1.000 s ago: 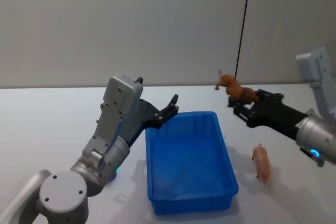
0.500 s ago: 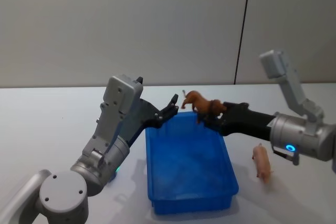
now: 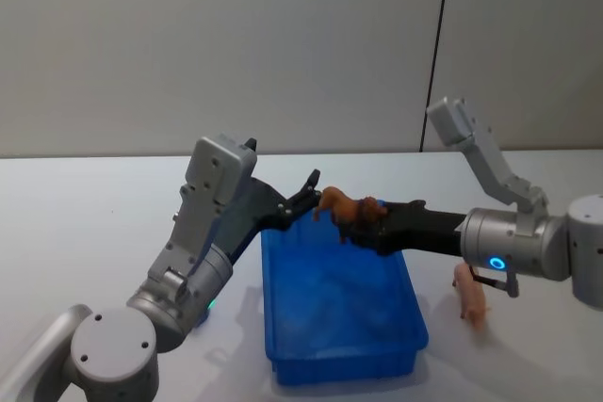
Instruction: Pick up the two dolls from the table and place them into the box.
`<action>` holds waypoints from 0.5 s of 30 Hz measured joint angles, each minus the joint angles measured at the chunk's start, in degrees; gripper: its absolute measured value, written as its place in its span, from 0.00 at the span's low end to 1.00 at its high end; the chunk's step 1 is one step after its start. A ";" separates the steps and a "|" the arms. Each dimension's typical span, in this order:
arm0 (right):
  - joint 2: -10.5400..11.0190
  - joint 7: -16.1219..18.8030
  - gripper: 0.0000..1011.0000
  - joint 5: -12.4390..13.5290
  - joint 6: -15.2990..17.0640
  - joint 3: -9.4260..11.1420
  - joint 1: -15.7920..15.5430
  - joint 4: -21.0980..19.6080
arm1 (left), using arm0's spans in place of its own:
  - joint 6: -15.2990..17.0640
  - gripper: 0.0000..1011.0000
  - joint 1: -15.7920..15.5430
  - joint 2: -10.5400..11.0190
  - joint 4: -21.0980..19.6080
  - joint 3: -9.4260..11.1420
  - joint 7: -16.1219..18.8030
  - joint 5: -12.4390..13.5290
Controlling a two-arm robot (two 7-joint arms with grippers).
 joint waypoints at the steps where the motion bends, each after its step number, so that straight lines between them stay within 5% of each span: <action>1: -0.02 -0.08 0.43 -0.15 0.19 -0.05 0.06 0.09 | 0.00 0.99 0.00 0.00 0.00 0.00 0.00 0.00; 8: -0.05 -0.26 0.44 -1.21 1.20 -0.47 0.56 0.81 | 0.00 0.99 0.00 0.00 0.00 0.00 0.00 0.00; 15: -0.04 -0.26 0.64 -1.76 1.74 -0.73 0.84 1.20 | 0.00 0.99 0.00 0.00 0.00 0.00 0.00 0.00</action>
